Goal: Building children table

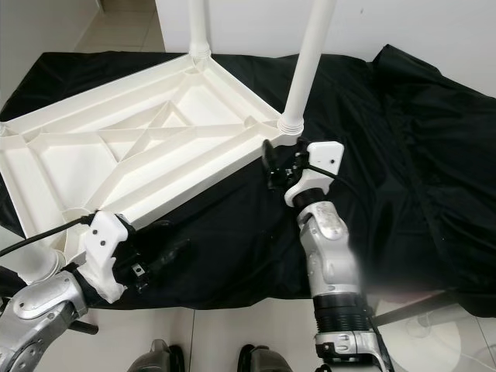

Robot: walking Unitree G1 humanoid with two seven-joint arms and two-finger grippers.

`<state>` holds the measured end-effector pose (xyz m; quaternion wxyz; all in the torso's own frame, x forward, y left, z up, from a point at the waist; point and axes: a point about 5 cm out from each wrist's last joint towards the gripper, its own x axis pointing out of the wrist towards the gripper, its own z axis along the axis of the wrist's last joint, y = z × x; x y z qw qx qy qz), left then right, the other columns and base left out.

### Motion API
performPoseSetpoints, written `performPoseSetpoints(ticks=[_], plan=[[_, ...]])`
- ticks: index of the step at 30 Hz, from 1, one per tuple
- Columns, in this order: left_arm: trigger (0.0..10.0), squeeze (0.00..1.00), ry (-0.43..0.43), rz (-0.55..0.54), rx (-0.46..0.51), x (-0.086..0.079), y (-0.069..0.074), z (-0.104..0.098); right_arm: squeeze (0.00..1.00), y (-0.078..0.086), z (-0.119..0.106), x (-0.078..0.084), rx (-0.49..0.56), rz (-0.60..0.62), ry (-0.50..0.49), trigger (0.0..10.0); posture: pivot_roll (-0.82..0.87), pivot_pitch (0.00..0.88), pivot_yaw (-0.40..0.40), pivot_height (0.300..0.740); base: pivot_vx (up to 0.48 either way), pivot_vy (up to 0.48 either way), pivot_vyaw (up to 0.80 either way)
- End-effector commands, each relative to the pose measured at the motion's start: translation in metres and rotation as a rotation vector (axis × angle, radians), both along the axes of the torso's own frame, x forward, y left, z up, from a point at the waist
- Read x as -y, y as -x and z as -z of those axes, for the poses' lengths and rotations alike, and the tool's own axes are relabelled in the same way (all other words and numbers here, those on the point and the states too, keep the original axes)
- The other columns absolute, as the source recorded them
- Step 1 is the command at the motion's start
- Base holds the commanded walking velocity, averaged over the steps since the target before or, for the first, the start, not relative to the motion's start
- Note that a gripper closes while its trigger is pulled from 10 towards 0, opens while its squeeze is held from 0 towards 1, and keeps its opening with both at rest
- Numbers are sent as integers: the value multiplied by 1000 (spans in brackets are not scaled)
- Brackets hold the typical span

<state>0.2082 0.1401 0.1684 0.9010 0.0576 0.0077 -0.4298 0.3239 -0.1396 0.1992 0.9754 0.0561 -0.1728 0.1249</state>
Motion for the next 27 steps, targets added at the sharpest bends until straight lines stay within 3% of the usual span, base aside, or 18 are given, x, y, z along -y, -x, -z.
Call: performPoseSetpoints(ticks=[1, 3, 4, 5, 7, 9, 12, 19, 27], plan=[[10000, 0, -35, 56, -52, -14, 6, 5, 0, -3, 1, -3, -2, 5, 15, 10000, 37, 150, -35, 740, 0, 0, 0], [10000, 0, -35, 56, -52, -14, 6, 5, 0, -3, 1, -3, -2, 5, 15, 10000, 37, 150, -35, 740, 0, 0, 0], [10000, 0, -55, 46, -91, -32, 9, 5, 0, -4, 0, -7, 1, 0, 23, 10000, 38, 153, -40, 740, 0, 0, 0], [10000, 0, -55, 46, -91, -32, 9, 5, 0, -4, 0, -7, 1, 0, 23, 10000, 38, 153, -40, 740, 0, 0, 0], [10000, 0, -103, 1, -112, -67, 13, -3, 0, -7, -2, -10, 5, -6, 27, 10000, 46, 158, -45, 740, 0, 0, 0], [10000, 0, -122, -11, -106, -75, 15, -6, 0, -7, -2, -10, 7, -8, 25, 10000, 46, 158, -45, 740, 0, 0, 0], [10000, 0, -222, -15, -136, -94, 21, -13, 0, -8, -3, -10, 10, -10, 27, 10000, 49, 160, -47, 740, 0, 0, 0], [10000, 0, -288, -74, -105, -112, 21, -37, 0, -8, -2, -10, 8, 1, 20, 10000, 55, 172, -36, 740, 0, 0, 0], [10000, 0, -303, -66, -107, -112, 27, -45, 0, -7, 1, -10, 8, 6, 20, 10000, 58, 179, -30, 740, 0, 0, 0]])
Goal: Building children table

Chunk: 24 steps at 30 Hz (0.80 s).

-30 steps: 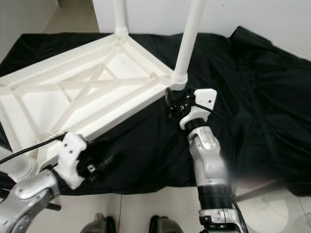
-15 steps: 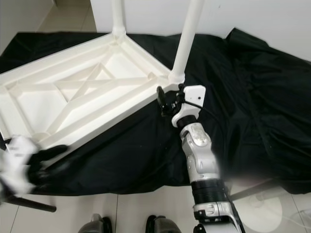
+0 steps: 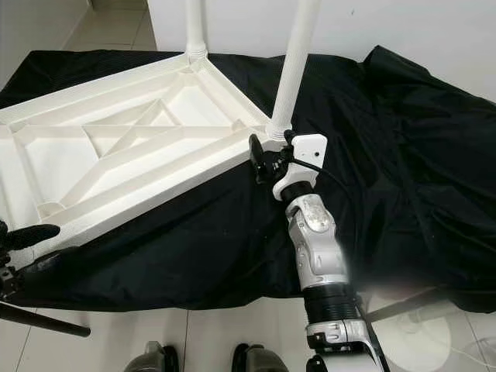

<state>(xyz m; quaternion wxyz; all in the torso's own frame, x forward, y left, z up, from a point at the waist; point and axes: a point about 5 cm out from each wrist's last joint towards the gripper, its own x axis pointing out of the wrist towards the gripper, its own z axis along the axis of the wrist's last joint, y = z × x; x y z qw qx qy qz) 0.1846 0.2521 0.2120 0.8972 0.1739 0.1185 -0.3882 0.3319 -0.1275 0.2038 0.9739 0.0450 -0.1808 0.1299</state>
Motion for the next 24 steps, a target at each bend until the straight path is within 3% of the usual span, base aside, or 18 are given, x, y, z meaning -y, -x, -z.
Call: performPoseSetpoints(ticks=[1, 6, 9, 15, 16, 17, 18, 24], plan=[[10000, 0, 8, 9, -19, -2, 5, -3, 0, 0, 5, 2, -12, 12, -2, 10000, 59, 180, -30, 740, 0, 0, 0], [10000, 0, 18, -30, -39, -9, 9, -3, 0, 0, 6, 1, -15, 9, -3, 10000, 65, 180, -36, 740, 0, 0, 0], [10000, 0, 212, -96, -31, -9, 17, 10, 0, -2, 8, -2, -22, -2, -11, 10000, 89, 184, -60, 740, 0, 0, 0], [10000, 0, 308, -169, -13, -20, 25, 14, 0, -3, 10, -3, -33, -5, -23, 10000, 96, 184, -66, 740, 0, 0, 0], [10000, 0, 328, -185, -6, -24, 27, 13, 0, -3, 10, -4, -35, -7, -24, 10000, 102, 185, -71, 740, 0, 0, 0], [10000, 0, 345, -259, 12, -43, 36, 11, 0, -4, 12, -7, -41, -22, -20, 10000, 109, 186, -78, 740, 0, 0, 0], [10000, 0, 345, -259, 12, -43, 36, 11, 0, -4, 12, -7, -41, -22, -20, 10000, 109, 186, -78, 740, 0, 0, 0], [10000, 0, 319, -410, 43, -82, 53, 5, 0, -8, 11, -9, -40, -33, -17, 10000, 123, 181, -82, 740, 0, 0, 0]])
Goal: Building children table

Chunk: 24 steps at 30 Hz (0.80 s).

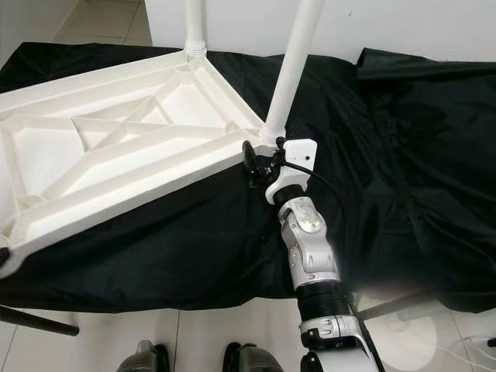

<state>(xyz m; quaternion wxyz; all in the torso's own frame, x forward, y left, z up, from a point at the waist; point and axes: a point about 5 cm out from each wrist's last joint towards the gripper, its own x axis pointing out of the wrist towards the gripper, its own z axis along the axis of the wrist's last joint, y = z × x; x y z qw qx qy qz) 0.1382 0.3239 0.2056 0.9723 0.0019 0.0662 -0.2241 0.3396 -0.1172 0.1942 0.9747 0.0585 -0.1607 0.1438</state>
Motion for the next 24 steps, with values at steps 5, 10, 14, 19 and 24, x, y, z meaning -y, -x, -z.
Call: performPoseSetpoints(ticks=[5, 10, 14, 19, 24], plan=[[10000, 0, -43, -100, -12, -29, 14, -2, 0, -1, 3, 0, 0, 1, -3, 10000, 126, 180, -80, 740, 0, 0, 0], [10000, 0, -65, -172, -22, -52, 18, -4, 0, 0, 5, -1, -4, 0, -4, 10000, 121, 179, -79, 740, 0, 0, 0], [10000, 0, -94, -246, -33, -76, 21, -7, 0, 1, 6, 1, -5, 6, -1, 10000, 108, 179, -70, 740, 0, 0, 0], [10000, 0, -162, -369, -17, -104, 17, -14, 0, 0, 7, 8, -5, 28, 1, 10000, 100, 181, -68, 740, 0, 0, 0], [10000, 0, -253, -485, 95, -116, -19, -18, 0, -2, 7, 7, -5, 28, 4, 10000, 96, 181, -68, 740, 0, 0, 0]])
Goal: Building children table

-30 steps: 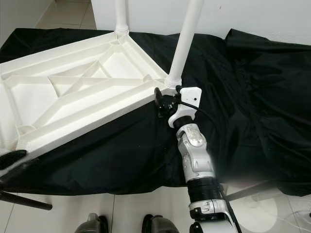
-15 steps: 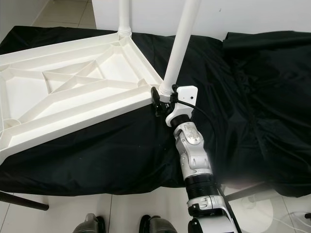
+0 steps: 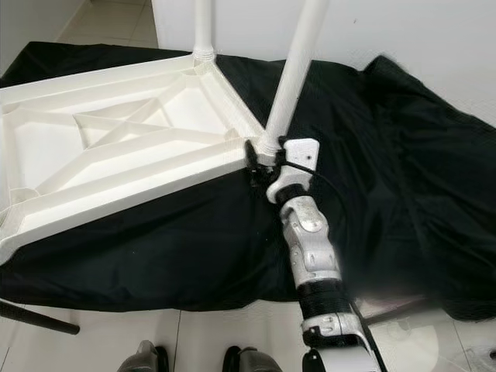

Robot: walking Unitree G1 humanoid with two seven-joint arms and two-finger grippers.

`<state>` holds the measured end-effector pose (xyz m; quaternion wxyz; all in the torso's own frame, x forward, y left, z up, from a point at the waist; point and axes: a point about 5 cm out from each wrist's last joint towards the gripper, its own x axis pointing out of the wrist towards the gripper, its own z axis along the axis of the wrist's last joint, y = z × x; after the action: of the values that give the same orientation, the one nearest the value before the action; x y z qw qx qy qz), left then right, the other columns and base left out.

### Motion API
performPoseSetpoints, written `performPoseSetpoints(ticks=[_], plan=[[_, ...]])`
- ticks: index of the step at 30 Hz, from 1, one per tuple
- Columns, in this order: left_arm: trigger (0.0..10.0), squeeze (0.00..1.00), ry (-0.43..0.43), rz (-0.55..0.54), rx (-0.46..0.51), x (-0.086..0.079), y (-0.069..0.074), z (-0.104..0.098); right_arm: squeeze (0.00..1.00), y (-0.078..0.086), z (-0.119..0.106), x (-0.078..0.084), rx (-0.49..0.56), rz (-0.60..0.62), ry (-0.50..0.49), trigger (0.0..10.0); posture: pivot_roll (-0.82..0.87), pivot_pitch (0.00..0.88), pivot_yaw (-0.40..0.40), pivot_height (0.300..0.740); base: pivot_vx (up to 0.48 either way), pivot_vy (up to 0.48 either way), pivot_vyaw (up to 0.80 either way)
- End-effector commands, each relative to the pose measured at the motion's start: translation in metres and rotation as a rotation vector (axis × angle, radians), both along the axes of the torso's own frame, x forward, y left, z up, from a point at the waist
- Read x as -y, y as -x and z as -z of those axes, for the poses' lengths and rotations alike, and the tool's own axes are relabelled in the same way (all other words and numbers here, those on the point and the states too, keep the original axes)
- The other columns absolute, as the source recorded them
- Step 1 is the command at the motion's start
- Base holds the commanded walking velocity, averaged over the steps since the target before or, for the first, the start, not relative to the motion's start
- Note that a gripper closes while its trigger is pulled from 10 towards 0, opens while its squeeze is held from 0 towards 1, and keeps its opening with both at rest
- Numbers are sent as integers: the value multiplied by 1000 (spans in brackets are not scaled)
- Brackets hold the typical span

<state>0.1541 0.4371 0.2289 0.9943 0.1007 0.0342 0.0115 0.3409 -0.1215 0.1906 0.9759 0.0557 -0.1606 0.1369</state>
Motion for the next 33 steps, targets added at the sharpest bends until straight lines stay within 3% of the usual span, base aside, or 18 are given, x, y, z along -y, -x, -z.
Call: performPoseSetpoints(ticks=[1, 7, 8, 11, 14, 17, 21, 23, 25, 27, 28, 30, 33], plan=[[10000, 0, -35, -29, -22, -3, -3, 5, 0, 0, 3, 3, -5, 13, 0, 10000, 96, 181, -68, 740, 0, 0, 0], [10000, 0, -55, -91, 110, -6, -35, 3, 0, 0, 5, 5, -14, 25, -2, 10000, 88, 183, -72, 740, 0, 0, 0], [10000, 0, -55, -91, 110, -6, -35, 3, 0, 0, 5, 5, -14, 25, -2, 10000, 88, 183, -72, 740, 0, 0, 0], [10000, 0, 23, -157, 230, -8, -59, -3, 0, 2, 12, 9, -42, 81, -23, 10000, 88, 182, -76, 740, 0, 0, 0], [10000, 0, 24, -156, 242, -7, -66, -3, 0, 2, 14, 10, -51, 96, -36, 10000, 88, 182, -76, 740, 0, 0, 0], [10000, 0, 72, -22, 240, 14, -90, 4, 0, 8, 26, 11, -91, 169, -21, 10000, 68, 177, -66, 740, 0, 0, 0], [10000, 0, 86, 14, 237, 20, -95, 6, 0, 9, 29, 12, -105, 191, -21, 10000, 67, 177, -66, 740, 0, 0, 0], [10000, 0, 126, 127, 237, 38, -105, 11, 0, 9, 38, 13, -155, 213, -53, 10000, 64, 170, -62, 740, 0, 0, 0], [10000, 0, 126, 127, 237, 38, -105, 11, 0, 9, 38, 13, -155, 213, -53, 10000, 64, 170, -62, 740, 0, 0, 0], [10000, 0, 151, 250, 238, 61, -115, 18, 0, 4, 46, 12, -216, 234, -56, 10000, 68, 164, -66, 740, 0, 0, 0], [10000, 0, 151, 250, 238, 61, -115, 18, 0, 4, 46, 12, -216, 234, -56, 10000, 68, 164, -66, 740, 0, 0, 0], [10000, 0, 159, 359, 246, 92, -121, 24, 0, -2, 51, 10, -256, 239, -49, 10000, 72, 164, -69, 740, 0, 0, 0], [10000, 0, 160, 401, 250, 103, -121, 25, 0, -5, 53, 9, -277, 240, -41, 10000, 72, 164, -70, 740, 0, 0, 0]])
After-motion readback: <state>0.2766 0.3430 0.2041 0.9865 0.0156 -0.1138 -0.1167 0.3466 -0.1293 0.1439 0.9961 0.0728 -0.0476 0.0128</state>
